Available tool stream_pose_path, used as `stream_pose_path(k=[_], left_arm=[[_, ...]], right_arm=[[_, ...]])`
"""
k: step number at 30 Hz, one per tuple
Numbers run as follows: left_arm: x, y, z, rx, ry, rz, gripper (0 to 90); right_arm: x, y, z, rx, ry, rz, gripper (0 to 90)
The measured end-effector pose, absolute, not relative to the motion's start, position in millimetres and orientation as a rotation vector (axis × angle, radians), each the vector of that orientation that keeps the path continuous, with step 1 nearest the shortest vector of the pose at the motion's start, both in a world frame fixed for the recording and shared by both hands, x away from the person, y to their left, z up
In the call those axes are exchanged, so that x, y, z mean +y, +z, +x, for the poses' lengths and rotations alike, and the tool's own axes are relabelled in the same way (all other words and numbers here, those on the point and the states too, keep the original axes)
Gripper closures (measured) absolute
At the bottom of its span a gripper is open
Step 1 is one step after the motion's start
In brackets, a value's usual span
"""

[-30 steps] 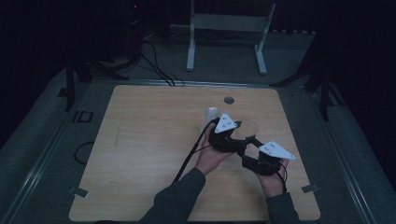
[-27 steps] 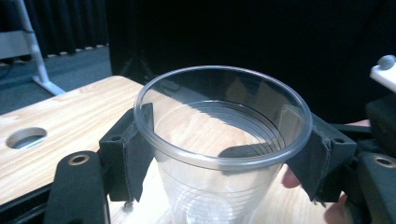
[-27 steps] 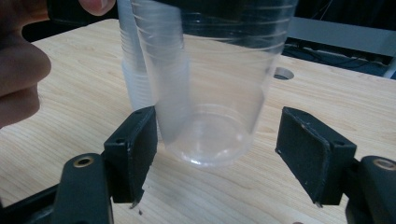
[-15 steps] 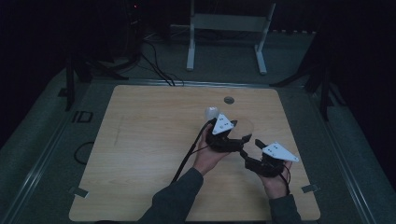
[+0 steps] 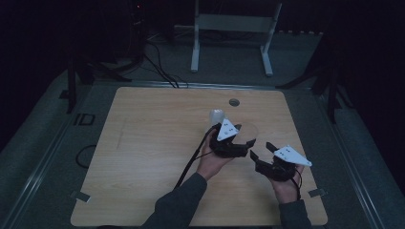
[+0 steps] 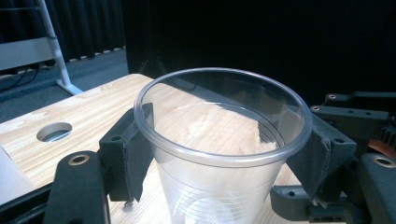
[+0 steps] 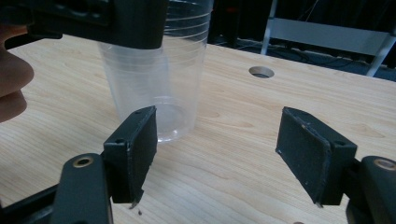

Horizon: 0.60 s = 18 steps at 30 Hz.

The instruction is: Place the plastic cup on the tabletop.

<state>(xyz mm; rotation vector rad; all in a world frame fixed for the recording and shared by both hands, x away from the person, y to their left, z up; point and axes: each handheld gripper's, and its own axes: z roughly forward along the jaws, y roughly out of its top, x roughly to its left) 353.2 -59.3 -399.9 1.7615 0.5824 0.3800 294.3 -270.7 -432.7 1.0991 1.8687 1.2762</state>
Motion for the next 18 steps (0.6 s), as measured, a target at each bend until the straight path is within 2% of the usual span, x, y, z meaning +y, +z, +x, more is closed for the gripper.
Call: stream_pose_path(k=[18], left_arm=[[-58.6, -406.7, 350.1, 0.575, 0.409, 1.757, 28.4]], right_arm=[[-278.1, -431.2, 293.6, 1.839, 1.282, 1.122, 28.7]])
